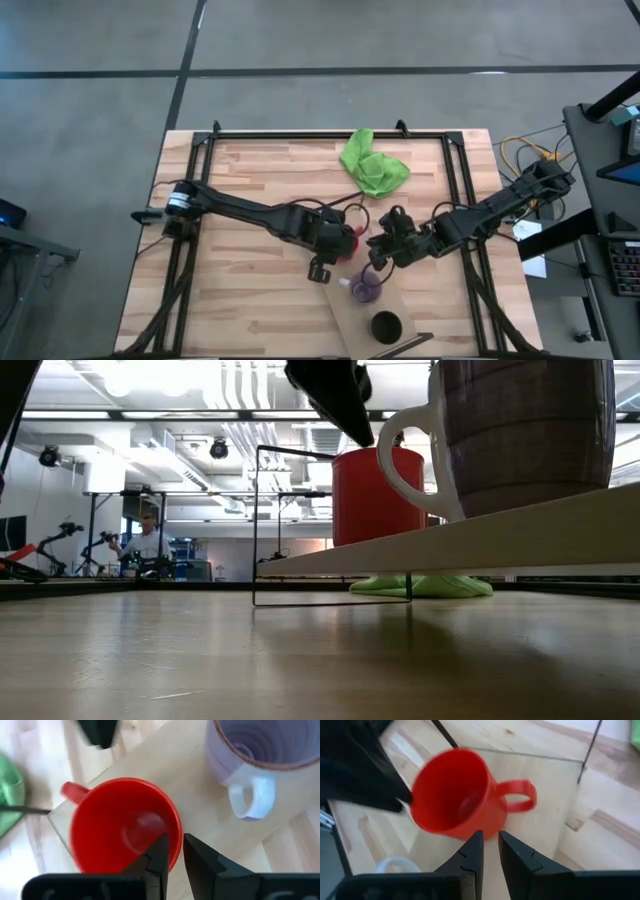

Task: Stack small to large cups/mugs on shelf
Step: Put the red mug on the shelf

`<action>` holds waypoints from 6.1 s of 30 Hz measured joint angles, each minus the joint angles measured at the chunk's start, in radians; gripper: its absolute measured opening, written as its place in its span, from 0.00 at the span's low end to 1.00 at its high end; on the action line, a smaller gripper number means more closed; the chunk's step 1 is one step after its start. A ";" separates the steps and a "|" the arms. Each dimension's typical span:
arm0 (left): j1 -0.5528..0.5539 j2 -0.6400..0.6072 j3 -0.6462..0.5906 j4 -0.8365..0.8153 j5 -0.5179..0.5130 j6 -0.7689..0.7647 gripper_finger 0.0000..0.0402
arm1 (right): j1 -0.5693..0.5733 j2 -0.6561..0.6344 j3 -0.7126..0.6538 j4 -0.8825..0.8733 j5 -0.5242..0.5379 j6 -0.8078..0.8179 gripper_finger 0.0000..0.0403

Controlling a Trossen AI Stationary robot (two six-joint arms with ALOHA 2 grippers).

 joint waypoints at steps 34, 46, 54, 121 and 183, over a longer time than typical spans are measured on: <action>0.040 -0.095 -0.014 -0.174 -0.131 -0.216 0.00 | -0.096 0.000 -0.015 -0.045 -0.071 0.015 0.02; 0.046 -0.094 -0.148 -0.052 -0.092 -0.245 0.00 | -0.110 0.000 -0.056 0.041 -0.095 -0.008 0.02; 0.048 -0.083 -0.161 -0.042 -0.091 -0.263 0.00 | -0.115 0.000 -0.082 0.062 -0.101 -0.001 0.02; 0.094 -0.084 -0.160 0.009 -0.070 -0.264 0.00 | -0.253 -0.054 -0.083 0.182 -0.172 -0.209 0.02; 0.066 -0.039 -0.155 0.121 -0.009 -0.270 0.00 | -0.286 0.160 -0.083 0.417 -0.306 -0.255 0.02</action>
